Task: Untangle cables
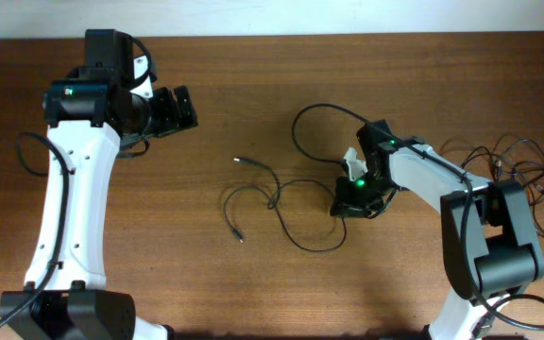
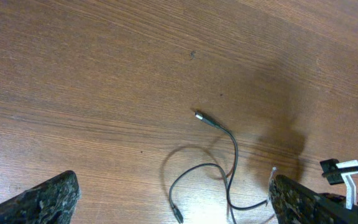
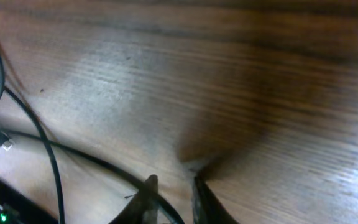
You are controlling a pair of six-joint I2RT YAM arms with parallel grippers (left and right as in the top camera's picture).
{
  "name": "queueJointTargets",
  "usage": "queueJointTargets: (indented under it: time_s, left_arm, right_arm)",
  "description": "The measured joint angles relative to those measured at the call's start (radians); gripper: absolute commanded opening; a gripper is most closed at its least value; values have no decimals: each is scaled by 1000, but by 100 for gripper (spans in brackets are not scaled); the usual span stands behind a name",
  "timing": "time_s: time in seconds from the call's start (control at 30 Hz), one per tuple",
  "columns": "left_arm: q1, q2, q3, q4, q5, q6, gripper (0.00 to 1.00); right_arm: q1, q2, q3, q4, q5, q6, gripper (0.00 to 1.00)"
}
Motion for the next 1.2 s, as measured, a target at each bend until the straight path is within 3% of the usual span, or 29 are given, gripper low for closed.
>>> queueJointTargets:
  time_s: [0.13, 0.23, 0.33, 0.47, 0.8, 1.0, 1.2]
  left_arm:
    - [0, 0, 0, 0, 0, 0, 99]
    - [0, 0, 0, 0, 0, 0, 99]
    - [0, 0, 0, 0, 0, 0, 99]
    - [0, 0, 0, 0, 0, 0, 99]
    - [0, 0, 0, 0, 0, 0, 99]
    - [0, 0, 0, 0, 0, 0, 99]
    - [0, 0, 0, 0, 0, 0, 99]
  right_arm:
    - [0, 6, 89, -148, 39, 10, 32]
    - [0, 8, 235, -247, 72, 11, 54]
    - [5, 8, 403, -351, 108, 13, 59]
    - [11, 8, 475, -375, 98, 12, 72]
    - [161, 8, 476, -332, -12, 24, 70]
    - [273, 8, 476, -222, 53, 210, 60]
    - [323, 8, 476, -202, 160, 390, 58]
